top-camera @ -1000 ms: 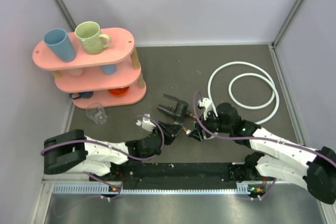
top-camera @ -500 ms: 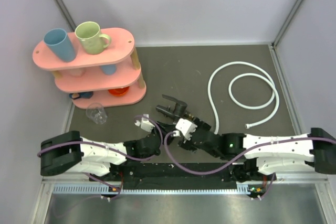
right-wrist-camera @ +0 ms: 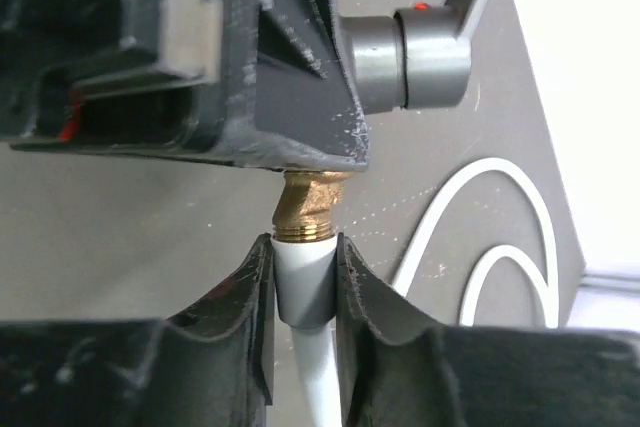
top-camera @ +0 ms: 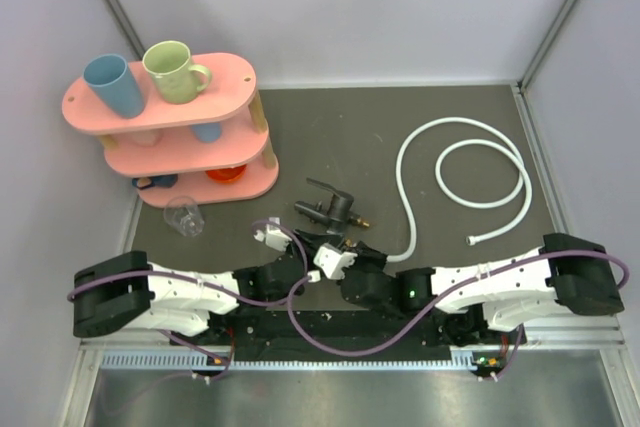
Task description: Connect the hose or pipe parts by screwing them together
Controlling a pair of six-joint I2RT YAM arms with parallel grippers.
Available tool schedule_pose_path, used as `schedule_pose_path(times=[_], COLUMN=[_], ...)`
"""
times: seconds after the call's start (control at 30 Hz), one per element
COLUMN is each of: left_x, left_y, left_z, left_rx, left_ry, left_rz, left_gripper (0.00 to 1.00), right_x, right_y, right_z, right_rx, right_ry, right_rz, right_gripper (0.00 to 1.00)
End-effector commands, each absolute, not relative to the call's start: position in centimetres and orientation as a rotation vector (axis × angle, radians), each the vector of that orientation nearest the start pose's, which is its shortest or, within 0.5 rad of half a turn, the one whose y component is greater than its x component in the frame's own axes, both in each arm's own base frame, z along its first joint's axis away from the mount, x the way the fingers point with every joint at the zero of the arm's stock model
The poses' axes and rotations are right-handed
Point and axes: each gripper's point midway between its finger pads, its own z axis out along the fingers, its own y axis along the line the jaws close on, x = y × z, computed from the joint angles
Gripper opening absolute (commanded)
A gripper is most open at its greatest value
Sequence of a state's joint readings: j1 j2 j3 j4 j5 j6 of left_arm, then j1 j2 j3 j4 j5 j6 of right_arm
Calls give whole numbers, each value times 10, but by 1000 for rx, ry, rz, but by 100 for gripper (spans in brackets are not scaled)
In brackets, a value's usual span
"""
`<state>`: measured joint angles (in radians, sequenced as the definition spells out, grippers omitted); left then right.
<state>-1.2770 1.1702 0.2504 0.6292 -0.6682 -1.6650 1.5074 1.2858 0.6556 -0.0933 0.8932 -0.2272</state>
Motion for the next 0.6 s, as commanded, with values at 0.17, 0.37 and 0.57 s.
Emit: schedule_pose_path(times=[0.17,0.37,0.57], left_x=[168,168,169], left_y=[-302,-307,-311], left_z=[141,138,132], left_rx=[-879,-828,-814], left_ry=[1831,1845,1861], left_rz=[-1460,-1432,-1410], left_gripper=[0,0,0], right_x=[171,171,170], right_y=[280,277,275], right_z=[146,149,136], right_rx=[-990,-1000,-979], right_ry=[1587,1648,1763], right_rz=[103,444,794], right_gripper=[0,0,0])
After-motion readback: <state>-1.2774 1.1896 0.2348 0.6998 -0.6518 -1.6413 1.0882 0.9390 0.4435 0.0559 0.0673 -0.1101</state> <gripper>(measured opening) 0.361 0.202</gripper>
